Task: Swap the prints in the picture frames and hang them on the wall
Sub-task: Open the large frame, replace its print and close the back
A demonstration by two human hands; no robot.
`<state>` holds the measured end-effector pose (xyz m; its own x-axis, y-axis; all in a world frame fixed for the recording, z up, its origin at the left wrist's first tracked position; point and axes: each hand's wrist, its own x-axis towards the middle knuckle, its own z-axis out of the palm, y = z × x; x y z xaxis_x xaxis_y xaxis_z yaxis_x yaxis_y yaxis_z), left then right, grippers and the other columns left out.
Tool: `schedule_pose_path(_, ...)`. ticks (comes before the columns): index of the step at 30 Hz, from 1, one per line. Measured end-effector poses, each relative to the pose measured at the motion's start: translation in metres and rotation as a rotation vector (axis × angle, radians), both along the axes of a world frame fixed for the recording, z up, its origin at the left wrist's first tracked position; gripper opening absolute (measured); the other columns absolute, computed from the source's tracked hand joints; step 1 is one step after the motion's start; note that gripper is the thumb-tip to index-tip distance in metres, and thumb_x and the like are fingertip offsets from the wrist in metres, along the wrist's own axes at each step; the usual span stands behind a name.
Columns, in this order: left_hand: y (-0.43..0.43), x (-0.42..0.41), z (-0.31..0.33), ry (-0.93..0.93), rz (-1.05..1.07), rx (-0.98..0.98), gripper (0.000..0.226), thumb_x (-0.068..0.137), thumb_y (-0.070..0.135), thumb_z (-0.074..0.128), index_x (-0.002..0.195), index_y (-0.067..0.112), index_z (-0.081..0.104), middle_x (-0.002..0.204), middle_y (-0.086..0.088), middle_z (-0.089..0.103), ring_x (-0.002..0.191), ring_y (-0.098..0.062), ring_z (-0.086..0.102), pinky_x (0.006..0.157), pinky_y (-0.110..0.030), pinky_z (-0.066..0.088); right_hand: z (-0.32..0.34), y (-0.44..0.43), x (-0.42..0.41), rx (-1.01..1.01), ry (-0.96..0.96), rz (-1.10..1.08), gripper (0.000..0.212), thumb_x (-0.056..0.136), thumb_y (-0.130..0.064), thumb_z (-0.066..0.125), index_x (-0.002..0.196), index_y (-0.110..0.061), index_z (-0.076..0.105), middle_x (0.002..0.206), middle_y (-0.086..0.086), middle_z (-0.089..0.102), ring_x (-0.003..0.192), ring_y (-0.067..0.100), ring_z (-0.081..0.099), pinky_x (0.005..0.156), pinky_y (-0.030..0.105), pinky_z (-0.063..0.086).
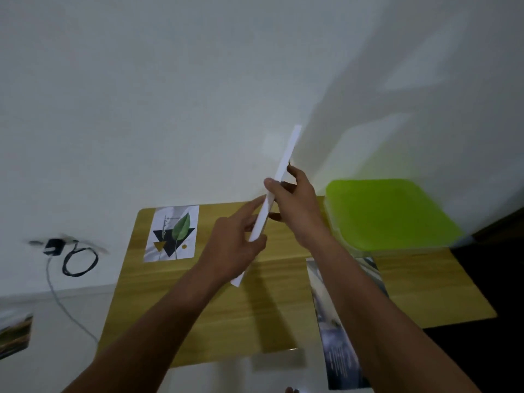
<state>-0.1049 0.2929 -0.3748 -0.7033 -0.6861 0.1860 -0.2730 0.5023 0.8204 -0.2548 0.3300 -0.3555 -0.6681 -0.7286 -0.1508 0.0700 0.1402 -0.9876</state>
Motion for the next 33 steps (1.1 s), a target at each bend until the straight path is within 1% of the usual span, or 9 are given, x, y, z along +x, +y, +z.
schedule_pose_path(3, 0.016, -0.009, 0.005, 0.003, -0.052, -0.068, 0.077, 0.077, 0.024, 0.074, 0.145, 0.041, 0.04, 0.118, 0.014, 0.068, 0.102, 0.004, 0.062, 0.085, -0.026, 0.056, 0.016, 0.015, 0.001, -0.021, 0.152, -0.125, 0.045, 0.087, -0.028, 0.059, 0.131, -0.028, 0.048, 0.097, 0.0, 0.069, 0.079, 0.011, 0.068, 0.067, 0.036, 0.058)
schedule_pose_path(7, 0.022, -0.015, 0.013, -0.008, -0.073, -0.083, 0.062, 0.085, 0.051, 0.067, 0.142, 0.035, 0.048, 0.131, 0.011, 0.062, 0.116, 0.0, 0.055, 0.099, -0.025, 0.046, 0.026, 0.034, -0.004, -0.096, 0.226, -0.302, 0.032, 0.091, -0.015, 0.049, 0.123, -0.023, 0.051, 0.103, -0.002, 0.068, 0.089, 0.017, 0.067, 0.079, 0.042, 0.058)
schedule_pose_path(10, -0.002, -0.008, 0.025, 0.033, 0.069, -0.147, 0.056, 0.092, 0.036, 0.064, 0.144, 0.029, 0.045, 0.139, 0.004, 0.054, 0.12, -0.003, 0.046, 0.1, -0.011, 0.032, 0.04, 0.051, -0.011, -0.165, 0.201, -0.274, 0.038, 0.094, -0.007, 0.045, 0.125, -0.028, 0.053, 0.104, -0.006, 0.068, 0.09, 0.014, 0.067, 0.072, 0.031, 0.054)
schedule_pose_path(12, -0.02, -0.001, 0.04, 0.007, 0.159, -0.126, 0.063, 0.094, 0.03, 0.062, 0.15, 0.031, 0.034, 0.143, 0.001, 0.048, 0.127, -0.015, 0.046, 0.109, -0.028, 0.035, 0.052, 0.061, -0.013, -0.199, 0.193, -0.195, 0.05, 0.094, -0.003, 0.044, 0.133, -0.035, 0.052, 0.108, -0.01, 0.07, 0.09, 0.008, 0.068, 0.071, 0.023, 0.055)
schedule_pose_path(16, -0.049, 0.007, 0.083, -0.037, 0.252, -0.034, 0.081, 0.089, 0.03, 0.068, 0.153, 0.038, 0.019, 0.144, -0.001, 0.047, 0.126, -0.023, 0.051, 0.106, -0.041, 0.043, 0.077, 0.074, -0.019, -0.229, 0.299, -0.081, 0.063, 0.094, 0.001, 0.044, 0.143, -0.038, 0.045, 0.119, -0.013, 0.069, 0.102, 0.01, 0.068, 0.088, 0.029, 0.055)
schedule_pose_path(22, -0.065, 0.023, 0.144, 0.186, -0.034, 0.239, 0.078, 0.088, 0.01, 0.069, 0.146, 0.048, 0.032, 0.112, 0.003, 0.072, 0.104, -0.021, 0.068, 0.081, -0.041, 0.058, 0.134, 0.077, -0.032, -0.338, 0.353, -0.023, 0.072, 0.09, 0.006, 0.044, 0.147, -0.038, 0.041, 0.124, -0.015, 0.067, 0.105, 0.011, 0.067, 0.085, 0.025, 0.053)
schedule_pose_path(26, -0.07, 0.014, 0.184, 0.306, -0.021, 0.114, 0.089, 0.086, 0.016, 0.073, 0.141, 0.063, 0.021, 0.113, 0.005, 0.071, 0.105, -0.017, 0.068, 0.087, -0.043, 0.056, 0.174, 0.068, -0.05, -0.388, 0.406, -0.006, 0.086, 0.09, 0.009, 0.047, 0.153, -0.045, 0.021, 0.141, -0.019, 0.052, 0.115, 0.007, 0.062, 0.101, 0.033, 0.049)
schedule_pose_path(29, -0.075, 0.001, 0.214, 0.384, -0.013, 0.06, 0.089, 0.088, 0.01, 0.07, 0.145, 0.058, 0.022, 0.106, 0.003, 0.073, 0.092, -0.015, 0.072, 0.076, -0.03, 0.058, 0.205, 0.058, -0.07, -0.403, 0.497, 0.041, 0.091, 0.086, 0.004, 0.057, 0.147, -0.056, 0.024, 0.148, -0.008, 0.048, 0.127, 0.019, 0.055, 0.108, 0.047, 0.043)
schedule_pose_path(33, -0.088, -0.019, 0.252, 0.399, 0.008, -0.04, 0.084, 0.09, 0.009, 0.067, 0.146, 0.054, 0.023, 0.108, 0.003, 0.065, 0.084, -0.015, 0.071, 0.064, -0.02, 0.054, 0.242, 0.043, -0.102, -0.392, 0.571, 0.083, 0.098, 0.086, 0.006, 0.063, 0.151, -0.049, 0.017, 0.124, 0.0, 0.066, 0.108, 0.021, 0.065, 0.1, 0.041, 0.051)
